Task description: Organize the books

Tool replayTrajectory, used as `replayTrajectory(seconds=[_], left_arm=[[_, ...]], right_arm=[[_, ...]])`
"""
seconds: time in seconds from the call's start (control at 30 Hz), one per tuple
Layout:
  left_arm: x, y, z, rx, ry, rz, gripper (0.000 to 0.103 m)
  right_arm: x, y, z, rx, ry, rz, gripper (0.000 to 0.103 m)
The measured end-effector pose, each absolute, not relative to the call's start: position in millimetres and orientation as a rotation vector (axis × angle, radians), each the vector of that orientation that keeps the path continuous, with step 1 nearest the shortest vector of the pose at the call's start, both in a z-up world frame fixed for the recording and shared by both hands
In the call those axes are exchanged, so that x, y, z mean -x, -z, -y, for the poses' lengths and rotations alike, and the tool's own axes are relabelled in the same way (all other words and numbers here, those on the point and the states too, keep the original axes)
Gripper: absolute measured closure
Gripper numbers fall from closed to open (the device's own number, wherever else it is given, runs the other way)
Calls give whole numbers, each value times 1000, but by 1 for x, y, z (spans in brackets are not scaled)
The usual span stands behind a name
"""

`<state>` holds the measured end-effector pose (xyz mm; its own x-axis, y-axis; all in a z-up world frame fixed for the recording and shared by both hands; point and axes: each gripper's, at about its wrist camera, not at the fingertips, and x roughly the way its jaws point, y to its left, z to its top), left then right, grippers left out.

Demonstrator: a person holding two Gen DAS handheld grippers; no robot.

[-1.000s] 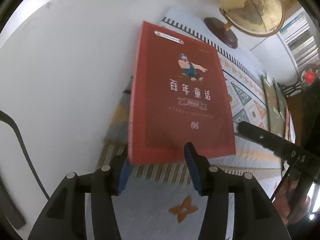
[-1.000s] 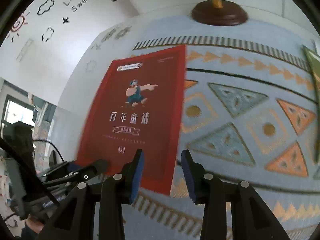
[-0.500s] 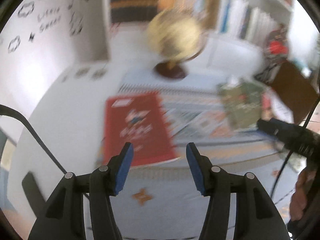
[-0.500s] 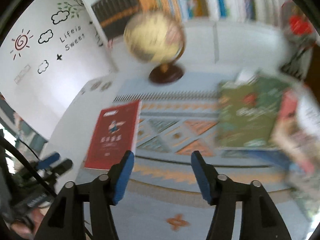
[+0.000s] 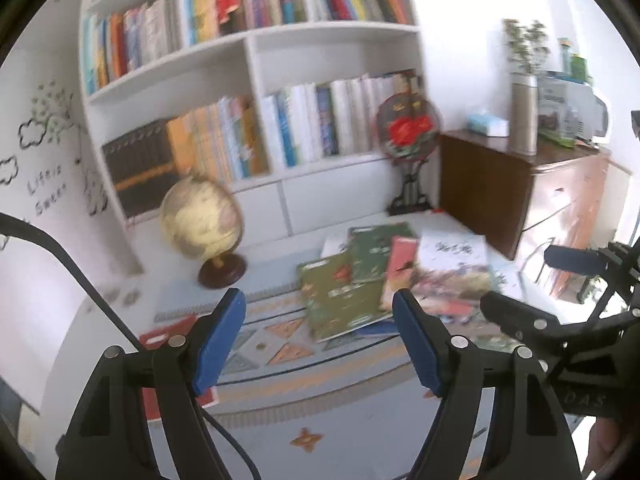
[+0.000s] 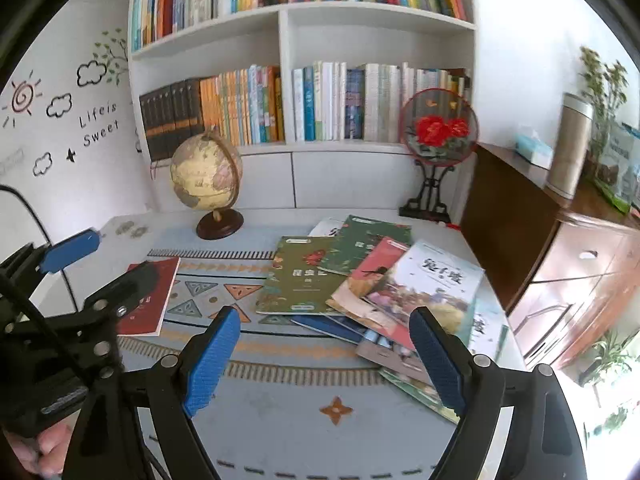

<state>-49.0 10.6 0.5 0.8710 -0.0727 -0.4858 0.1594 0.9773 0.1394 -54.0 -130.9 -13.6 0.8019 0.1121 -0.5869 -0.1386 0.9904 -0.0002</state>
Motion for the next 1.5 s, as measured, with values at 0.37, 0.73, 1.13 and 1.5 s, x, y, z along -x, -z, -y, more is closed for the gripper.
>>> replayTrajectory(seconds=[0.37,0.73,1.13,1.5], left_arm=[[11,20,55,-183,219,-624,22],[-118,72,84,-170,291,-755,22],[-236,150,131,-152,518,-976,22],[-279,196,156,-112,499,-1107,22]], right_arm=[[57,28,210,-30,3,-680,17],[-36,72,280,-105,158,-804,17],[-127,140,338,-383,173,-968,18],[-160,189,360,-501,137,-1068,43]])
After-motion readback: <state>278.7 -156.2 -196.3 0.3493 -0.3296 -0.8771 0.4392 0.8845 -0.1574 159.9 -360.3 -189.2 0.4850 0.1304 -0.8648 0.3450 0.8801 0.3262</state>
